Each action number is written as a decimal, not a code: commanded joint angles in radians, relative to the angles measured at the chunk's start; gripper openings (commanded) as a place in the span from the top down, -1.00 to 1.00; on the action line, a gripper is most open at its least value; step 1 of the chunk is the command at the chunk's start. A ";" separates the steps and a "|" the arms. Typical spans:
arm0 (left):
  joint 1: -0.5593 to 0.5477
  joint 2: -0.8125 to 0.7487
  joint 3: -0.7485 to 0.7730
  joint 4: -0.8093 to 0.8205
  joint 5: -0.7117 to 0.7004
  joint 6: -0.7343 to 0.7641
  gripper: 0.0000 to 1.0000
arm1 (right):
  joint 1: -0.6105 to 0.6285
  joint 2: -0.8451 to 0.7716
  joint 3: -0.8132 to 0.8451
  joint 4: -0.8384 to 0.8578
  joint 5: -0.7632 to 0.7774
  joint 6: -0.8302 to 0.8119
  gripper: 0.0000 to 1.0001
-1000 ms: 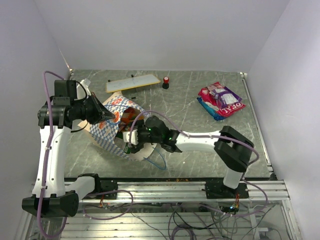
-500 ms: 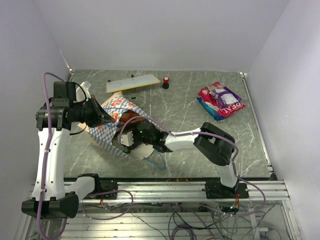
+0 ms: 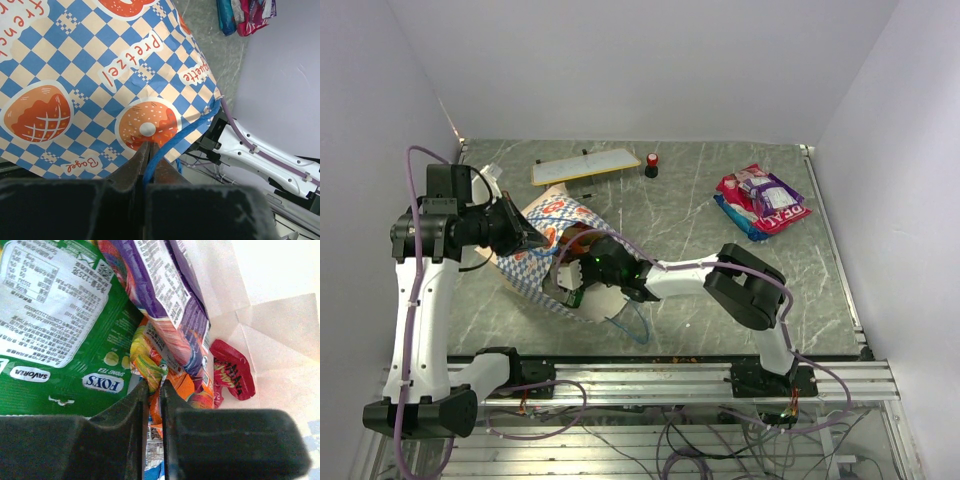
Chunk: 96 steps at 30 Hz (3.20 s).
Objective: Take the snacks out of the paper bag
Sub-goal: Take out the snack from the paper bag, then place the snack at the center of the board.
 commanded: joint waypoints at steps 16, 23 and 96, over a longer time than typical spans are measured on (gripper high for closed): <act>-0.006 -0.057 -0.039 0.008 -0.013 -0.028 0.86 | 0.002 -0.284 -0.148 -0.081 -0.134 0.207 1.00; -0.006 -0.051 -0.065 0.082 -0.010 -0.078 0.86 | 0.004 -0.381 -0.210 -0.053 -0.218 0.358 1.00; -0.031 0.142 0.020 0.188 -0.052 -0.078 0.86 | -0.950 -0.450 0.066 -0.262 0.507 -0.055 1.00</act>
